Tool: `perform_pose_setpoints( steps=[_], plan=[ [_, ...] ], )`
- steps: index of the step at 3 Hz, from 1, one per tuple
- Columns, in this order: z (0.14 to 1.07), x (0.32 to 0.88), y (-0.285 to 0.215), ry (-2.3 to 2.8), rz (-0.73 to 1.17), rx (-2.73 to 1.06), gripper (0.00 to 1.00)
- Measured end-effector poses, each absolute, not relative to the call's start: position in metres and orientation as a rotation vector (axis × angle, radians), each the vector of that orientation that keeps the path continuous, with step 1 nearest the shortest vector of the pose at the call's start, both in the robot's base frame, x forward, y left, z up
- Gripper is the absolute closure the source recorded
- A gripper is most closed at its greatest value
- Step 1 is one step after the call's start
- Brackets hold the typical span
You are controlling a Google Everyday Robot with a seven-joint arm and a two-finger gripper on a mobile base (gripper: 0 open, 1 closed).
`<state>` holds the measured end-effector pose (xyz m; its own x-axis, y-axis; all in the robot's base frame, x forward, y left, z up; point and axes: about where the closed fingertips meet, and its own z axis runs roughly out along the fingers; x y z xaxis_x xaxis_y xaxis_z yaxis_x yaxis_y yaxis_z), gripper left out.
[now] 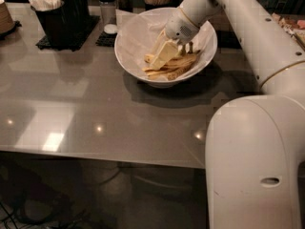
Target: Pick banana from white bowl
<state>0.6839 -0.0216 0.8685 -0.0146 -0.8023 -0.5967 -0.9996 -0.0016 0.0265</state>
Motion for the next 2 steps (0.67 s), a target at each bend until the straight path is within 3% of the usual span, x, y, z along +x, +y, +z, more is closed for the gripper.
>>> perform_pose_setpoints(
  steps=[1, 2],
  plan=[
    [0.8637, 0.6857, -0.0256, 1.902, 0.625, -1.857, 0.52],
    [0.8626, 0.6856, -0.0287, 1.919, 0.613, -1.860, 0.70]
  ],
)
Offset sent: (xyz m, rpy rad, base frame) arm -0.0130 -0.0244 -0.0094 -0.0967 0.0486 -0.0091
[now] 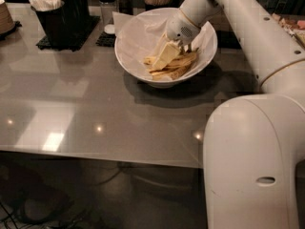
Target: Pick banana from white bowl
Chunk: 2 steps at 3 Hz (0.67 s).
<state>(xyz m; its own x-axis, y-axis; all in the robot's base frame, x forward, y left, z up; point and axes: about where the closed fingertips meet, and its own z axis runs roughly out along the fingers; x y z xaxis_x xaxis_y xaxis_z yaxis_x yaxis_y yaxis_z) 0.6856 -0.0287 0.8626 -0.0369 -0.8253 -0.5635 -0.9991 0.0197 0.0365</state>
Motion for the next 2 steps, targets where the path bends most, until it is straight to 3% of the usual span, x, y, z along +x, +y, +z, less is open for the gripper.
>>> perform_pose_setpoints(
  steps=[1, 2],
  plan=[
    [0.868, 0.682, -0.034, 1.910, 0.579, -1.875, 0.93],
    [0.882, 0.678, -0.046, 1.915, 0.506, -1.902, 1.00]
  ],
)
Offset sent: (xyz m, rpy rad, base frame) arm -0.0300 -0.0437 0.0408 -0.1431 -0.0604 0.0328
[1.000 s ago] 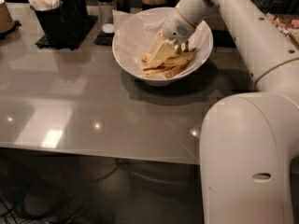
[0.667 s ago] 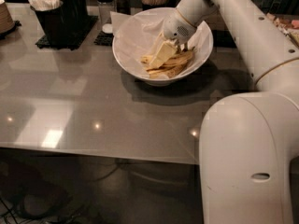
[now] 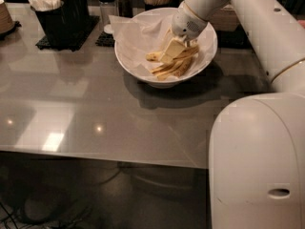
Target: Pick banana from white bowl
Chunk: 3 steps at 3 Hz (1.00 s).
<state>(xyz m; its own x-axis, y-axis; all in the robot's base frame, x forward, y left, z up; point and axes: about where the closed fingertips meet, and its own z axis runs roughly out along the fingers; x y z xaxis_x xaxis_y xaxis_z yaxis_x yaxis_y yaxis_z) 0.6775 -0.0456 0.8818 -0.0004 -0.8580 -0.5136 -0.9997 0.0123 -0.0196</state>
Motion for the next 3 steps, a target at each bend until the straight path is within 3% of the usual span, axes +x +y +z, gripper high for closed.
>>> perform_pose_setpoints(
  steps=[2, 3],
  plan=[
    [0.917, 0.661, -0.068, 1.863, 0.422, -1.912, 1.00],
    [0.947, 0.627, -0.084, 1.805, 0.420, -1.875, 1.00]
  ],
)
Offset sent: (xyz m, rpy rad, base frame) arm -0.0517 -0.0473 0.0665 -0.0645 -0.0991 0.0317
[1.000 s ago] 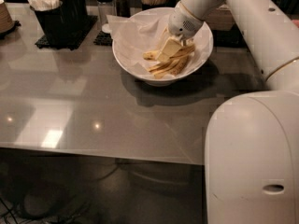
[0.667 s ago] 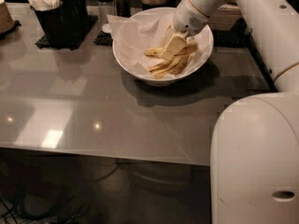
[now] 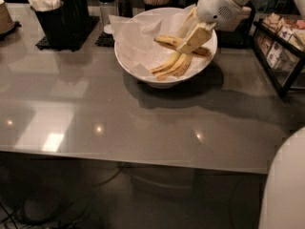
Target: Pick banana from white bowl
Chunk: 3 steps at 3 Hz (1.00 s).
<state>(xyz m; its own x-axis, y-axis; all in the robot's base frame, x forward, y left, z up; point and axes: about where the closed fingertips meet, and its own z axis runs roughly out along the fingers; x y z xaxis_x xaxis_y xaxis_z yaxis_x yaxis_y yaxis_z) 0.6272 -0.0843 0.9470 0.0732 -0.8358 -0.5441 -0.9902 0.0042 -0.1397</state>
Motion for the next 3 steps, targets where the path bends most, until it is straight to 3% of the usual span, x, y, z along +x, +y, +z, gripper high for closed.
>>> perform_pose_setpoints(
  steps=[3],
  plan=[
    [1.006, 0.470, -0.147, 1.824, 0.261, -1.586, 1.00]
  ],
)
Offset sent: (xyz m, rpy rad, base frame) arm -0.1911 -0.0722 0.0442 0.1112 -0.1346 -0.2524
